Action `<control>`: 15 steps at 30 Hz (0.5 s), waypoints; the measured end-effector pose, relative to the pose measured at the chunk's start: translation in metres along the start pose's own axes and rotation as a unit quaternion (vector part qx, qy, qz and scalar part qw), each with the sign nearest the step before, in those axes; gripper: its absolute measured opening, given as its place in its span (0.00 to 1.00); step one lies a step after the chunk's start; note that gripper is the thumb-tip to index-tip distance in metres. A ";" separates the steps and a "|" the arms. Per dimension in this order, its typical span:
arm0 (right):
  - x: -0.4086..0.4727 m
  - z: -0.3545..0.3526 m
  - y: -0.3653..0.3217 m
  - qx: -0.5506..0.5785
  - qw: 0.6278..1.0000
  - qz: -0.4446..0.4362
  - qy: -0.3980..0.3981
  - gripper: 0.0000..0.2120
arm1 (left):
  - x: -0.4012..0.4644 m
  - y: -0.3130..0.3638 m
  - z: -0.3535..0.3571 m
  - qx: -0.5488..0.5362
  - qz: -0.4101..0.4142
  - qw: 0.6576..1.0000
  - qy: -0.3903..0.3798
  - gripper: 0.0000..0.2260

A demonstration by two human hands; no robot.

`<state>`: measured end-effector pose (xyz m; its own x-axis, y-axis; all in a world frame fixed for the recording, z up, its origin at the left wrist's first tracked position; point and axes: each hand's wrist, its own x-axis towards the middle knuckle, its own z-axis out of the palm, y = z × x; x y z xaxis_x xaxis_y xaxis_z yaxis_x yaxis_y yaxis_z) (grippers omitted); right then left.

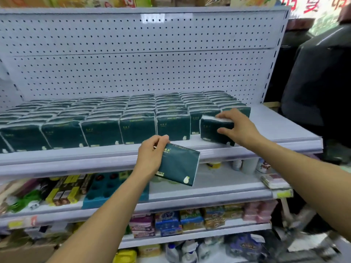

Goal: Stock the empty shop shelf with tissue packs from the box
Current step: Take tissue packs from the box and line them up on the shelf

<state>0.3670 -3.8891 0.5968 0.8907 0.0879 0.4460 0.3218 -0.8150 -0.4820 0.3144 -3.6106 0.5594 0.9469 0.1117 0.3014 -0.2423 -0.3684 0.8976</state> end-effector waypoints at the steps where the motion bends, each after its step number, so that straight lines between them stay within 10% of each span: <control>1: 0.004 0.005 0.002 -0.002 1.000 0.002 -0.004 0.18 | 0.004 0.000 0.001 -0.002 0.002 1.000 0.001 0.15; 10: 0.041 0.021 0.008 -0.163 0.979 -0.116 0.042 0.19 | 0.034 0.001 0.000 -0.007 0.014 1.000 0.009 0.15; 15: 0.042 0.035 0.017 -0.063 0.994 -0.090 0.017 0.21 | 0.039 0.001 0.003 -0.029 0.010 0.999 0.013 0.14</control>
<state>0.4214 -3.8793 0.5813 0.8101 0.2215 0.5428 0.4307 -0.8530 -0.2946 0.3521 -3.6090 0.5709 0.9359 0.1294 0.3275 -0.2741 -0.3162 0.9082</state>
